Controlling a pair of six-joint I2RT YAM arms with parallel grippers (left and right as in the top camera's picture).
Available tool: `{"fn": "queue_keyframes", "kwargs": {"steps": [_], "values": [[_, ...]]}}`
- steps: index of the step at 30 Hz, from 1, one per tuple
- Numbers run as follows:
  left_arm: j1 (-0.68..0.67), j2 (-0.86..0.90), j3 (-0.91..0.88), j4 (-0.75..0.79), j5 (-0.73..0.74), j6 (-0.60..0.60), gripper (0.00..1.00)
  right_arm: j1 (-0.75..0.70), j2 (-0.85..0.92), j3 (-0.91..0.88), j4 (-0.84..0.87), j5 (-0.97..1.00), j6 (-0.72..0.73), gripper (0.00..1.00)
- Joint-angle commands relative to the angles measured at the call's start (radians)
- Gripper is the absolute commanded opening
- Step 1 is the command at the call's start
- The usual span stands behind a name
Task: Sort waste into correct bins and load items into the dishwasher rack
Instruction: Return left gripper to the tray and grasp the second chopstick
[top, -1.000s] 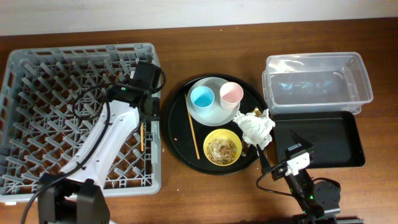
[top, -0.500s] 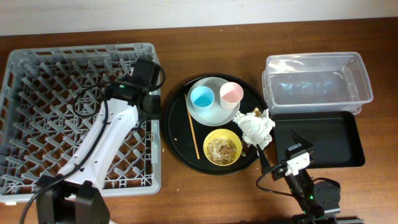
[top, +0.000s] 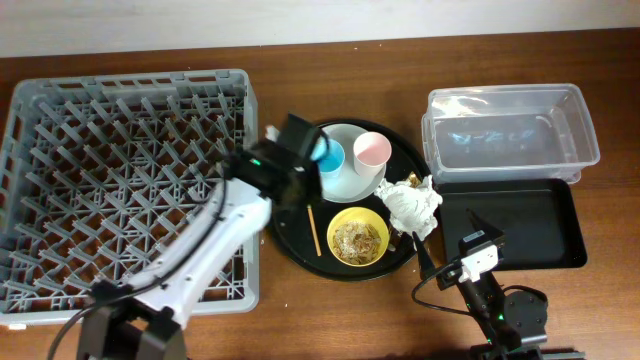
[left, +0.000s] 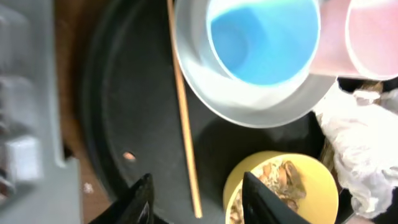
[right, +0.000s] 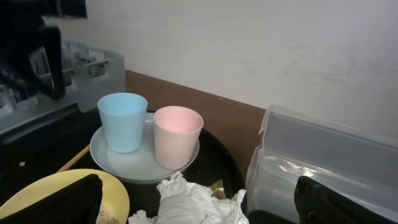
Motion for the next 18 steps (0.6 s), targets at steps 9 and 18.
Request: {"fn": "queue_keyframes", "kwargs": {"steps": [9, 18], "values": [[-0.056, 0.197, -0.072, 0.102, -0.128, -0.161, 0.29, -0.004, -0.006, -0.005, -0.004, 0.005, 0.008, 0.99], [-0.056, 0.33, -0.072, 0.139, -0.109, -0.16, 0.17, -0.004, -0.006, -0.005, -0.004, 0.005, 0.008, 0.99]]}}
